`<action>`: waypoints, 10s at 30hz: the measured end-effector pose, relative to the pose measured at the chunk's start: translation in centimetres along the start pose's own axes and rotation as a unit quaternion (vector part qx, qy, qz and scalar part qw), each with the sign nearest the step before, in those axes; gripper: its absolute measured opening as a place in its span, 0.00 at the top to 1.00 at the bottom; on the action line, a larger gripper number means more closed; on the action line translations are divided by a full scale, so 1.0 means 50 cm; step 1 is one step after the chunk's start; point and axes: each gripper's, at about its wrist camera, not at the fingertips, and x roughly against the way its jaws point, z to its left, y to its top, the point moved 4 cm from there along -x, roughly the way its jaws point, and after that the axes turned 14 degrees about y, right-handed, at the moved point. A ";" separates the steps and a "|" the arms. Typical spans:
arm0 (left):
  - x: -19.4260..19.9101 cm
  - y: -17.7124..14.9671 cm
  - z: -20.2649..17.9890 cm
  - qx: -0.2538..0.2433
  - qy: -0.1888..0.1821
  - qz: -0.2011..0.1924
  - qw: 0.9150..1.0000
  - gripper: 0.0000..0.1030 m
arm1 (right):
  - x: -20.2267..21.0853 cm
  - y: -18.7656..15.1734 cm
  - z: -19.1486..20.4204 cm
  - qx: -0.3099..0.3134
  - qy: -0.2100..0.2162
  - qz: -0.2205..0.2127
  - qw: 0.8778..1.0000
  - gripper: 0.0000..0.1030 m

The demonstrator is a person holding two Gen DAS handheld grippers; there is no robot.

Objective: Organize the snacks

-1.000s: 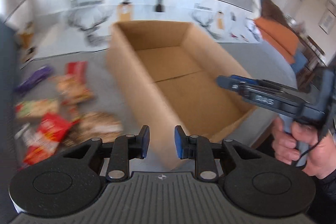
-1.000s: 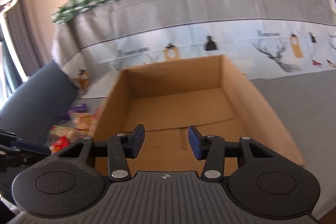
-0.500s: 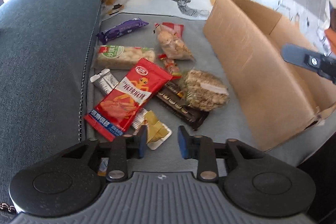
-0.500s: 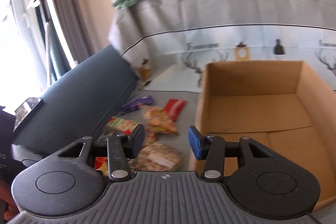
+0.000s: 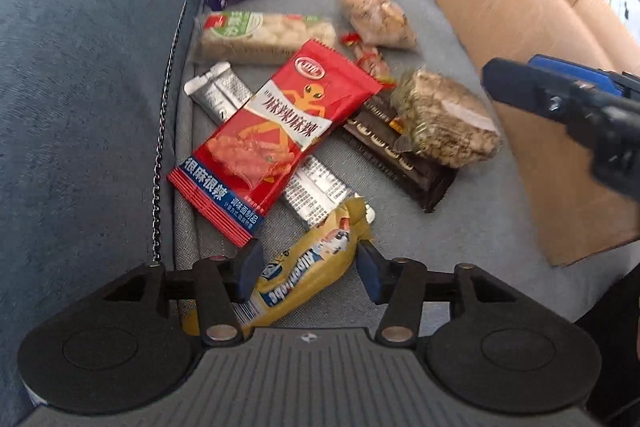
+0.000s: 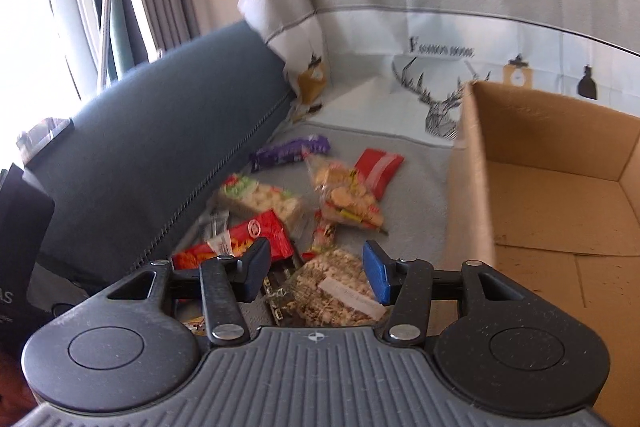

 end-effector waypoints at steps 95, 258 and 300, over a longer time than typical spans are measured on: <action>0.014 0.028 0.030 0.080 -0.056 -0.039 0.994 0.77 | -0.037 -0.134 0.154 0.314 -0.051 0.132 0.939 0.73; 0.272 0.266 -0.418 0.070 -0.228 -0.295 0.925 0.89 | 0.344 0.022 -0.426 -0.048 -0.193 -0.088 0.976 0.73; 0.260 0.242 -0.350 0.079 -0.268 -0.248 0.928 0.54 | 0.323 0.032 -0.406 -0.052 -0.205 -0.097 0.973 0.38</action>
